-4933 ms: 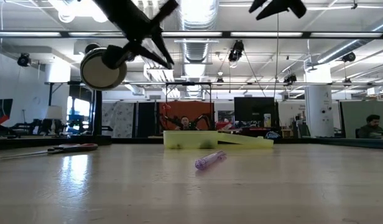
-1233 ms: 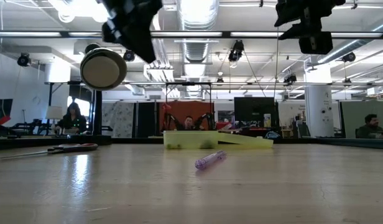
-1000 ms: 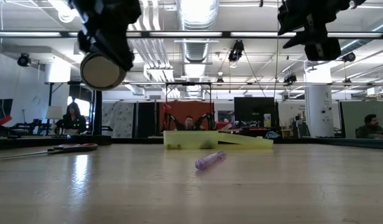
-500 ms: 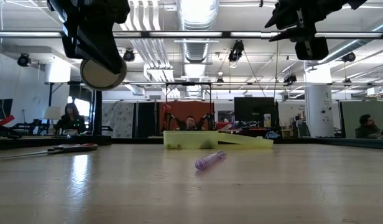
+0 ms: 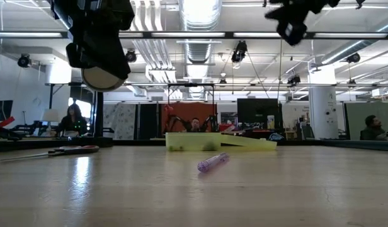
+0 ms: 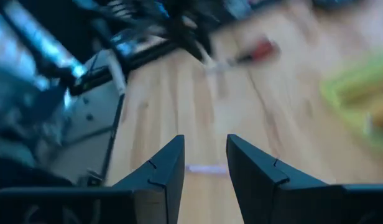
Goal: Pick & place school supplies into a supply box
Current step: Put the purple pencil into the yellow supply box
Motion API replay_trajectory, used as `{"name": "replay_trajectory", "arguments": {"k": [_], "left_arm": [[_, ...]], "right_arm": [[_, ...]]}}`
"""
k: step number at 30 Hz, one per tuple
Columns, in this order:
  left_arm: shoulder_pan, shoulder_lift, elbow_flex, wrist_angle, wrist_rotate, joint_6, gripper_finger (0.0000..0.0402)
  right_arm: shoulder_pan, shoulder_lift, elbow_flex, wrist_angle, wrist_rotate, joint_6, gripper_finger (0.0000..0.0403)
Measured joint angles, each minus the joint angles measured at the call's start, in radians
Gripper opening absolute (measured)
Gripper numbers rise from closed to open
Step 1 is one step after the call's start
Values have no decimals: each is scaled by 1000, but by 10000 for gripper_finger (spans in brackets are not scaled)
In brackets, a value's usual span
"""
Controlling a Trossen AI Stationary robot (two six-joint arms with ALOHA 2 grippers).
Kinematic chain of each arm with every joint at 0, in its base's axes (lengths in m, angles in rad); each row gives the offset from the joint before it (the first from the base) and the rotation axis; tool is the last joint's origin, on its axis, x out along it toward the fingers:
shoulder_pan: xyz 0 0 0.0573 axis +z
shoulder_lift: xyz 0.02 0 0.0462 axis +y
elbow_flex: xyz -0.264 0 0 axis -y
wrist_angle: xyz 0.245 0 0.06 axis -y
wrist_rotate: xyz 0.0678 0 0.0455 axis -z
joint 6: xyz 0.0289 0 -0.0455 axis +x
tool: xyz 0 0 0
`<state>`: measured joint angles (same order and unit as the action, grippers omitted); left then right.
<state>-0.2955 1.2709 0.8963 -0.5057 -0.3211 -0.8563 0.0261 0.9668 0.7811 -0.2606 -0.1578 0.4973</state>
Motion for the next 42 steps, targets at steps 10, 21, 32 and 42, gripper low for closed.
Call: {"name": "replay_trajectory", "arguments": {"k": [10, 21, 32, 42], "left_arm": [[-1, 0, -18, -8, 33, -43, 62], [-17, 0, -19, -10, 130, -68, 62], [-72, 0, -19, -11, 130, -112, 62], [-99, 0, -31, -12, 129, -164, 62]], "right_arm": [[96, 217, 89, 136, -116, -433, 111], [87, 616, 395, -178, -165, -935, 112], [78, 924, 576, -267, -165, -1213, 112], [70, 1042, 587, -296, -173, -1282, 145]]}}
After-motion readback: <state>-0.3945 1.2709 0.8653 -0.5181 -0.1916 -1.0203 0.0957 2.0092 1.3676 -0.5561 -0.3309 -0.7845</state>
